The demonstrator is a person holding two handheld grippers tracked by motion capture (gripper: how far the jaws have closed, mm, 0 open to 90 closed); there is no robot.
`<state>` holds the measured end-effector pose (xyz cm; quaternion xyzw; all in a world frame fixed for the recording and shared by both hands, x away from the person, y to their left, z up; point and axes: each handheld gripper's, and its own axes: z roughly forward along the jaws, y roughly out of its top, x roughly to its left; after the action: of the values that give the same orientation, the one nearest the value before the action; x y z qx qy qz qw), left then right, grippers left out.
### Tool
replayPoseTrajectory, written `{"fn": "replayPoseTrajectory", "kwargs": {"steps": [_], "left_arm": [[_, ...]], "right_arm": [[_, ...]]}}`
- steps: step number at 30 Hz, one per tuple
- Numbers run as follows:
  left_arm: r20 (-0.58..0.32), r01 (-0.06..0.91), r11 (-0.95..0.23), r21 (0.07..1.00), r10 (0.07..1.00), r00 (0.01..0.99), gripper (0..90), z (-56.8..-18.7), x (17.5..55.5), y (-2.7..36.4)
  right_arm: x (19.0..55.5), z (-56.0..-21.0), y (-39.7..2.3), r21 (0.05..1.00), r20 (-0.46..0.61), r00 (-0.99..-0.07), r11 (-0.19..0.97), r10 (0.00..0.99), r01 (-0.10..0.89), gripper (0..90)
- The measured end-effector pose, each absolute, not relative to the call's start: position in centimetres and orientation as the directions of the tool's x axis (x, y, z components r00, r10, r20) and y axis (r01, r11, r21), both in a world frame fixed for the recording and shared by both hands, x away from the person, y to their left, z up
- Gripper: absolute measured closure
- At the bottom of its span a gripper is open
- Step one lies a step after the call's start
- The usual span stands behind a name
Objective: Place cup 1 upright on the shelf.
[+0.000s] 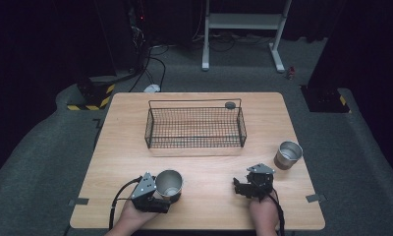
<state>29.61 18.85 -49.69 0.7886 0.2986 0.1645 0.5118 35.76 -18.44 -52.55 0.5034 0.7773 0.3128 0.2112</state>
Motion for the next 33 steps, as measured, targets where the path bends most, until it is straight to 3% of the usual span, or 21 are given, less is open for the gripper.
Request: {"fn": "replayPoseTrajectory", "kwargs": {"steps": [12, 14, 33], "left_arm": [[-0.064, 0.297, -0.218, 0.93, 0.699, 0.712, 15.5, -49.0, 30.1, 20.9], [-0.11, 0.32, -0.167, 0.933, 0.713, 0.693, 15.4, -48.7, 30.4, 21.7], [-0.077, 0.313, -0.169, 0.934, 0.763, 0.641, 15.6, -48.3, 30.8, 22.8]], "right_arm": [[35.8, -52.5, -18.4, 0.699, -0.013, -0.404, 0.297, 0.915, 0.65, 9.2], [35.8, -52.5, -18.4, 0.699, -0.013, -0.404, 0.297, 0.915, 0.65, 9.2], [35.8, -52.5, -18.5, 0.697, -0.008, -0.414, 0.301, 0.91, 0.65, 9.0]]}}
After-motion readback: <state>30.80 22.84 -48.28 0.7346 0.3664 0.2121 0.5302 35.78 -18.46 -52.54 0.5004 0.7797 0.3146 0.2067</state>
